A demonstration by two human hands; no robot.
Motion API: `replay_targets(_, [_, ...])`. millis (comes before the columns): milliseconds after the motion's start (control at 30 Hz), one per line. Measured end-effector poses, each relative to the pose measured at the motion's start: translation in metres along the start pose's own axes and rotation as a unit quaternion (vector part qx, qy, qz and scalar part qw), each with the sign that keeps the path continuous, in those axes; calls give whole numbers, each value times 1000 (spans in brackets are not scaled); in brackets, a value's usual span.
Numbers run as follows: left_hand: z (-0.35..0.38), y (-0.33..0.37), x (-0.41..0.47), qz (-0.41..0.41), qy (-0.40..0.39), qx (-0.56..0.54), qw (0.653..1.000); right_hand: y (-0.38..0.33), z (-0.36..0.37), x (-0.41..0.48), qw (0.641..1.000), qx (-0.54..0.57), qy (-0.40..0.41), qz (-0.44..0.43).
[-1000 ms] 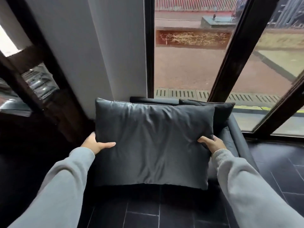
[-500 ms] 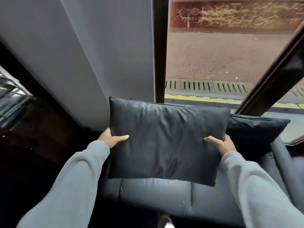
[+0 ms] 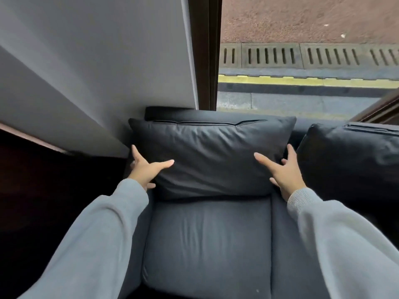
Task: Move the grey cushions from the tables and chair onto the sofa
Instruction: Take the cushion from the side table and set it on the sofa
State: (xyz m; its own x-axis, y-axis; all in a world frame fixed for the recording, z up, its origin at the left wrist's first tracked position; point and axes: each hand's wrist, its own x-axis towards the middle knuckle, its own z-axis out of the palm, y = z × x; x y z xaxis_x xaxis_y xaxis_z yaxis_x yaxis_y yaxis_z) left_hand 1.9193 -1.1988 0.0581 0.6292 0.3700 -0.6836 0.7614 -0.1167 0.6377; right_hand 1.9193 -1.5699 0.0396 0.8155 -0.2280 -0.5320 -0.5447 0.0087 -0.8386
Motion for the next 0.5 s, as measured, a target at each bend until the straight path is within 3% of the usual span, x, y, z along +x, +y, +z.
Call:
replay_targets(100, [2,0,24,2,69,-36,997,0,11,18,999,-33,27,-18])
replay_targets(300, [4,17,59,38,27,-80,996,-15,13,47,996,-32,85,-24])
replay_targets(500, [29,17,53,152,24,-68,986,13,3,14,963,-26,255,-83])
